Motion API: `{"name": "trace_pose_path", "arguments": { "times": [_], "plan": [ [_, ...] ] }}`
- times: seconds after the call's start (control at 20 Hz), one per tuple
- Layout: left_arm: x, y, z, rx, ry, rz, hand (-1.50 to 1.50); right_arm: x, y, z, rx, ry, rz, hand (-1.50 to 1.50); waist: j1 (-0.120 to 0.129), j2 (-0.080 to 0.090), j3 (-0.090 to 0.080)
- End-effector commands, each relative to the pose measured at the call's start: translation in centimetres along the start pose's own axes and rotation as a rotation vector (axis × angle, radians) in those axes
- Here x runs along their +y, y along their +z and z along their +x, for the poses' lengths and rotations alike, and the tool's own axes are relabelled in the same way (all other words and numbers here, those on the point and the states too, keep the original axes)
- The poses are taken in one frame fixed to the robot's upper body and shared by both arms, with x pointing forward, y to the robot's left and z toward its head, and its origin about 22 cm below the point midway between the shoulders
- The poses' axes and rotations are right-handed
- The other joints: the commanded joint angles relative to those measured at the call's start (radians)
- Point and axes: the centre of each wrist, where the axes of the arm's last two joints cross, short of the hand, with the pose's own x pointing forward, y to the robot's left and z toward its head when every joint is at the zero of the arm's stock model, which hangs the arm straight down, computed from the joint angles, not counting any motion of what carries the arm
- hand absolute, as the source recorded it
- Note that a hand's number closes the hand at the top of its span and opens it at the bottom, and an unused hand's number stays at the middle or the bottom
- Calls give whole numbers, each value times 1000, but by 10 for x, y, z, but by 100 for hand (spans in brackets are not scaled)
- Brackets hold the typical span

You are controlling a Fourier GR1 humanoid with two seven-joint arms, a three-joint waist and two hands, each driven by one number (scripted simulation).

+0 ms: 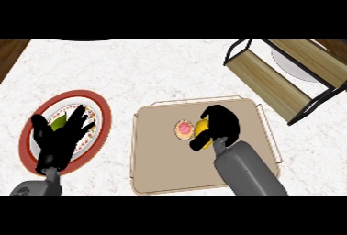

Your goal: Pick the lemon from the tray and place it in the tiered shelf

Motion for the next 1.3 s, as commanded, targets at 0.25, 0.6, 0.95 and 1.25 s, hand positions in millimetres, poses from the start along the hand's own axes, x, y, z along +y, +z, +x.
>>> {"name": "trace_pose_path", "arguments": {
  "times": [0.25, 0.6, 0.95, 1.25],
  "plan": [
    [-6, -2, -22, 52, 13, 4, 0, 27, 9, 12, -122, -68, -2, 150, 6, 18, 3],
    [-6, -6, 3, 33, 1, -21, 0, -48, -36, 44, 203, -329, -199, 150, 31, 34, 2],
    [-7, -3, -9, 41, -12, -23, 0, -106, -3, 120, 97, -411, -527, 150, 31, 21, 0],
    [-2, -3, -22, 78, -16, 7, 0, -162, 42, 168, 98, -395, -765, 150, -3, 8, -2]
  ]
}}
